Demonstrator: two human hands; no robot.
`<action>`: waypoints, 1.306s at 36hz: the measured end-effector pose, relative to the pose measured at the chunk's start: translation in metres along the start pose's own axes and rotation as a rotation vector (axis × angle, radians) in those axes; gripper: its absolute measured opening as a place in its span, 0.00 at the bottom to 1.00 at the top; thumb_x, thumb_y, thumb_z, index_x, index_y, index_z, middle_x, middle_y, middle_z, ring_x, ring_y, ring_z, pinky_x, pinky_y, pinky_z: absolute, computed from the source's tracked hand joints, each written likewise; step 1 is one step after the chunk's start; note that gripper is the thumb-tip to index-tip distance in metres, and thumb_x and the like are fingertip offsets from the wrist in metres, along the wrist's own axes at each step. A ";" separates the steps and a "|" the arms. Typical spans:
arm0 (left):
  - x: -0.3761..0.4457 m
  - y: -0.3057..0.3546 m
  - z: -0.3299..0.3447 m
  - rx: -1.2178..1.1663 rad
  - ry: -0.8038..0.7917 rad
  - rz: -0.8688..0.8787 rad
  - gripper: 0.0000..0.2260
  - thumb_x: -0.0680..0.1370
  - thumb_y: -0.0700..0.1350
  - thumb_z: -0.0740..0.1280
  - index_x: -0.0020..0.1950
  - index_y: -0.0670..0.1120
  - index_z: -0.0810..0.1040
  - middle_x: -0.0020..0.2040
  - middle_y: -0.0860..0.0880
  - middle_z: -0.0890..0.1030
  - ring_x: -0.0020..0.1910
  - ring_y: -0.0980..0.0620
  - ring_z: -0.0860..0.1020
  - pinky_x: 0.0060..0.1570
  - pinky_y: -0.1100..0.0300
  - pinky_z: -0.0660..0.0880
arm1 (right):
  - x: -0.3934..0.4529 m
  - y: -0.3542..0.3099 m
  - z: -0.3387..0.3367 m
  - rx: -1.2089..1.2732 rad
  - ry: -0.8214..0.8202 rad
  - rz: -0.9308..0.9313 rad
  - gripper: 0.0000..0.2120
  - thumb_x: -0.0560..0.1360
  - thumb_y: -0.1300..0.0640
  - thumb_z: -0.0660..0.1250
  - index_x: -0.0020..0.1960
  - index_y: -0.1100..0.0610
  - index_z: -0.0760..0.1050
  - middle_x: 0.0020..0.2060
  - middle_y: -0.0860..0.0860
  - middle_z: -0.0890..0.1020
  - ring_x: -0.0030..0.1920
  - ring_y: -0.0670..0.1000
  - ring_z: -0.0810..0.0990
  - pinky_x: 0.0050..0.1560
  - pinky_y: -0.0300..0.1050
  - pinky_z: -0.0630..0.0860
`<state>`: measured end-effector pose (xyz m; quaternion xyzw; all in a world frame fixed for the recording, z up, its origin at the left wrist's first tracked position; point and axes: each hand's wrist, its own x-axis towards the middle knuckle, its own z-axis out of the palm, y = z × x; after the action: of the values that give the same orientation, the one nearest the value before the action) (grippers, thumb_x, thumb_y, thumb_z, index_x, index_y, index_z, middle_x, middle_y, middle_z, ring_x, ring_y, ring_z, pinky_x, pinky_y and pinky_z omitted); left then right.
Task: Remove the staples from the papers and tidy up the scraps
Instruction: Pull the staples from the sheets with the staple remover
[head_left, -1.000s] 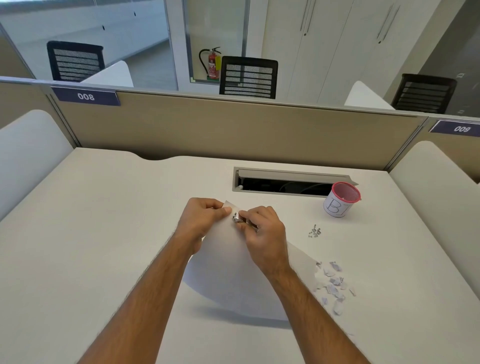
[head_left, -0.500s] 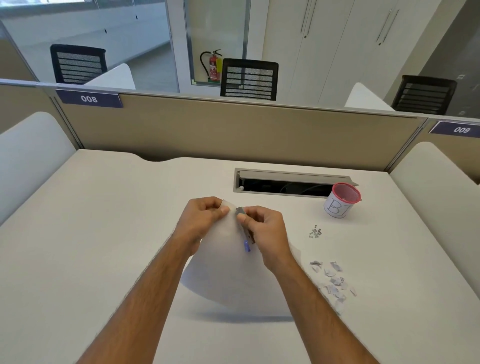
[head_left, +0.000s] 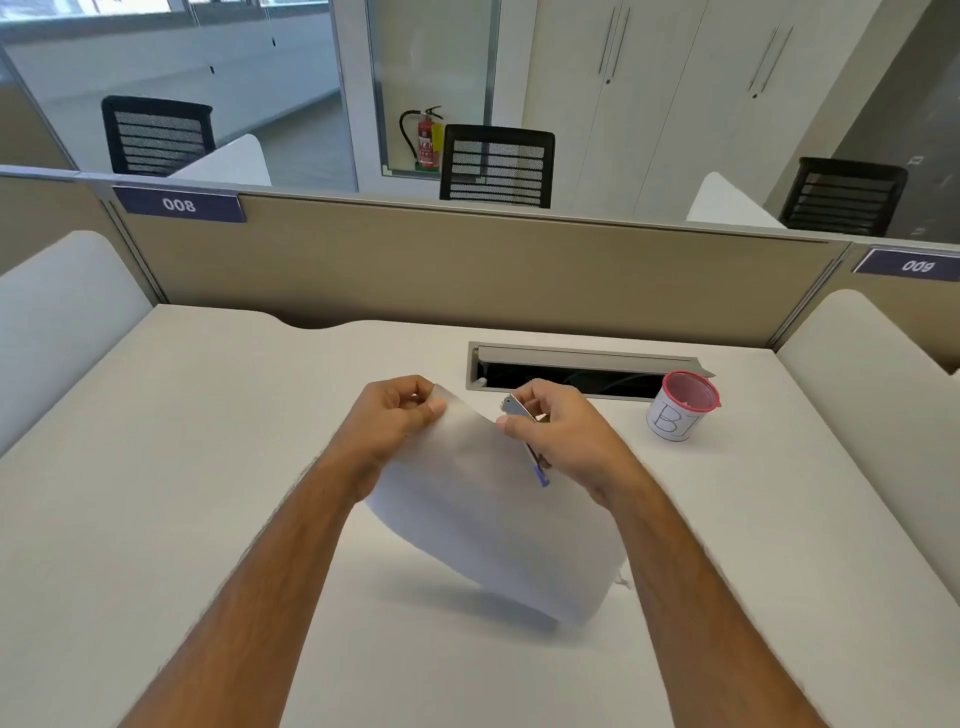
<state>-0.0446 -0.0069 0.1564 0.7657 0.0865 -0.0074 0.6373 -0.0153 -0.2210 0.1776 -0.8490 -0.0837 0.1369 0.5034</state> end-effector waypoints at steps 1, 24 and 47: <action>0.001 0.002 -0.001 0.013 -0.009 0.015 0.09 0.82 0.44 0.69 0.43 0.45 0.82 0.38 0.47 0.82 0.39 0.51 0.77 0.44 0.57 0.72 | -0.001 -0.005 -0.003 -0.043 -0.031 -0.014 0.07 0.73 0.51 0.74 0.48 0.51 0.79 0.41 0.51 0.82 0.36 0.48 0.77 0.36 0.44 0.72; -0.006 0.060 -0.013 -0.216 0.134 -0.147 0.38 0.75 0.74 0.62 0.44 0.35 0.81 0.42 0.35 0.87 0.41 0.38 0.87 0.47 0.48 0.84 | -0.024 -0.067 0.016 -0.767 0.385 -0.553 0.09 0.71 0.60 0.66 0.38 0.52 0.66 0.34 0.47 0.75 0.41 0.51 0.66 0.33 0.46 0.64; -0.003 0.025 -0.039 -0.042 0.064 -0.128 0.07 0.83 0.41 0.66 0.54 0.41 0.84 0.48 0.44 0.88 0.51 0.43 0.86 0.51 0.51 0.84 | -0.033 -0.043 0.039 -0.418 0.102 -0.280 0.13 0.81 0.55 0.66 0.64 0.56 0.78 0.53 0.48 0.76 0.53 0.47 0.75 0.53 0.36 0.72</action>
<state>-0.0475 0.0264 0.1884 0.7449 0.1558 -0.0220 0.6484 -0.0586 -0.1773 0.2027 -0.9206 -0.2014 0.0028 0.3346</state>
